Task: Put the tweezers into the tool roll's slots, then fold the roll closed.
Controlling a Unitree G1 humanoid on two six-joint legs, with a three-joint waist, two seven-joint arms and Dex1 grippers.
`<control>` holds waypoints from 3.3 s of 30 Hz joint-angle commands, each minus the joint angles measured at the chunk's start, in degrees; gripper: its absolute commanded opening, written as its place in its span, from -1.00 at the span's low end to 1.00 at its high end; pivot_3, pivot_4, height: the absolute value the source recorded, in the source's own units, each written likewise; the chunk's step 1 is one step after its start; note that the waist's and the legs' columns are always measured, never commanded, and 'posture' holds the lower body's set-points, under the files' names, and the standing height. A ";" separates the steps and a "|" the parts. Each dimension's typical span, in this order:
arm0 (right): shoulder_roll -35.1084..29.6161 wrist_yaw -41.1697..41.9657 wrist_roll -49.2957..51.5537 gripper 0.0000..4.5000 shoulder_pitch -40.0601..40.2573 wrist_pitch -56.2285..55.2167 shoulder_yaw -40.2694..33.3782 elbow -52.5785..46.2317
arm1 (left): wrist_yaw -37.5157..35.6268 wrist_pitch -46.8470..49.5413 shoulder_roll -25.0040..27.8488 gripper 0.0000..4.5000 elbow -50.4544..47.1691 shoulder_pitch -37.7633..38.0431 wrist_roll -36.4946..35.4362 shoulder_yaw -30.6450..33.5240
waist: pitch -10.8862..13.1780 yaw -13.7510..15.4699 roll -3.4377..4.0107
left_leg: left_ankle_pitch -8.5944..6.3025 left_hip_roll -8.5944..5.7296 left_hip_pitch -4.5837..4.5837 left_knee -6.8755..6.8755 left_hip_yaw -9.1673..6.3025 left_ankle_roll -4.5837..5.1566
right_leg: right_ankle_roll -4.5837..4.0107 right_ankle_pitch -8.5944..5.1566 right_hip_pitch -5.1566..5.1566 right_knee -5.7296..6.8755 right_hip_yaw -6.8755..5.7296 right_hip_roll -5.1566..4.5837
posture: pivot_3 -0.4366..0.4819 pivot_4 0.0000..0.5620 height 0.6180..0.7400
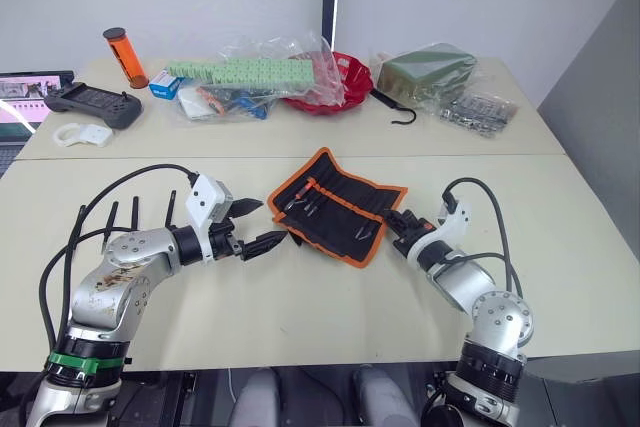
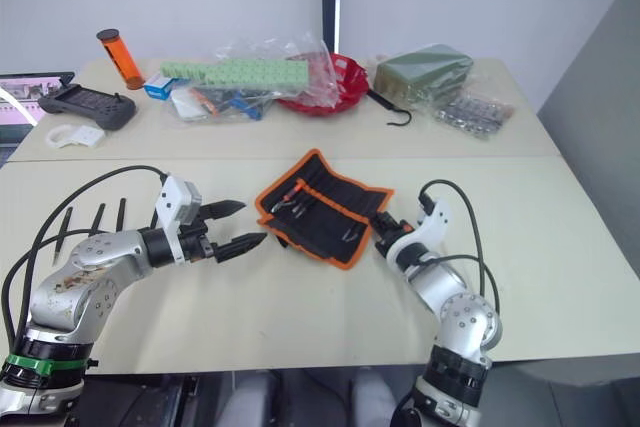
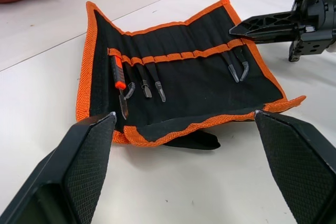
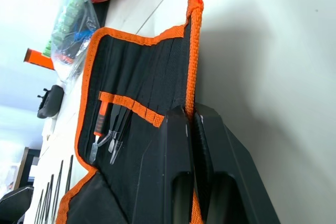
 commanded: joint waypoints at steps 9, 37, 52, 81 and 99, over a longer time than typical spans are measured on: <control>-9.14 2.90 8.86 0.20 2.97 5.49 1.79 -1.24 | -1.42 -1.60 1.85 1.00 -0.38 -0.62 0.43 2.71 | 0.01 0.01 0.02 | 0.00 -0.01 -0.01 0.00 0.01 0.00 | 0.00 -0.01 -0.01 -0.01 0.02 0.00 | -0.05 -0.47 1.00; -40.70 73.26 -24.33 0.99 -24.95 -35.68 41.73 11.04 | 10.09 -5.69 -6.48 1.00 -20.32 38.61 -1.05 41.05 | 0.24 -1.01 -0.17 | -0.05 0.05 0.01 0.00 0.16 0.04 | -0.04 0.01 -0.04 -0.16 0.07 -0.13 | -0.05 -0.47 1.00; -32.29 84.72 -24.70 0.99 -33.75 -38.81 41.69 21.84 | 20.41 -18.79 -30.24 1.00 -24.11 59.17 -2.09 49.54 | 0.27 0.37 -0.37 | -0.05 0.06 0.01 0.16 0.17 0.02 | -0.14 0.00 0.02 -0.22 -0.01 -0.07 | -0.05 -0.47 1.00; -34.01 68.87 -19.25 0.99 -27.98 -23.53 32.42 5.70 | 28.99 -6.40 0.10 1.00 21.10 15.20 4.84 34.48 | 0.26 0.50 -0.41 | -0.03 0.03 0.02 0.12 0.04 0.00 | -0.15 0.03 -0.04 0.03 -0.16 -0.08 | -0.05 -0.47 1.00; -36.83 64.34 -19.36 1.00 -27.15 -23.39 31.23 4.46 | 28.07 -8.00 0.99 0.49 32.37 7.54 6.12 32.90 | 0.26 0.44 -0.39 | -0.03 0.06 0.04 0.04 0.04 0.00 | -0.16 0.04 -0.09 0.08 -0.20 -0.11 | -0.05 -0.47 1.00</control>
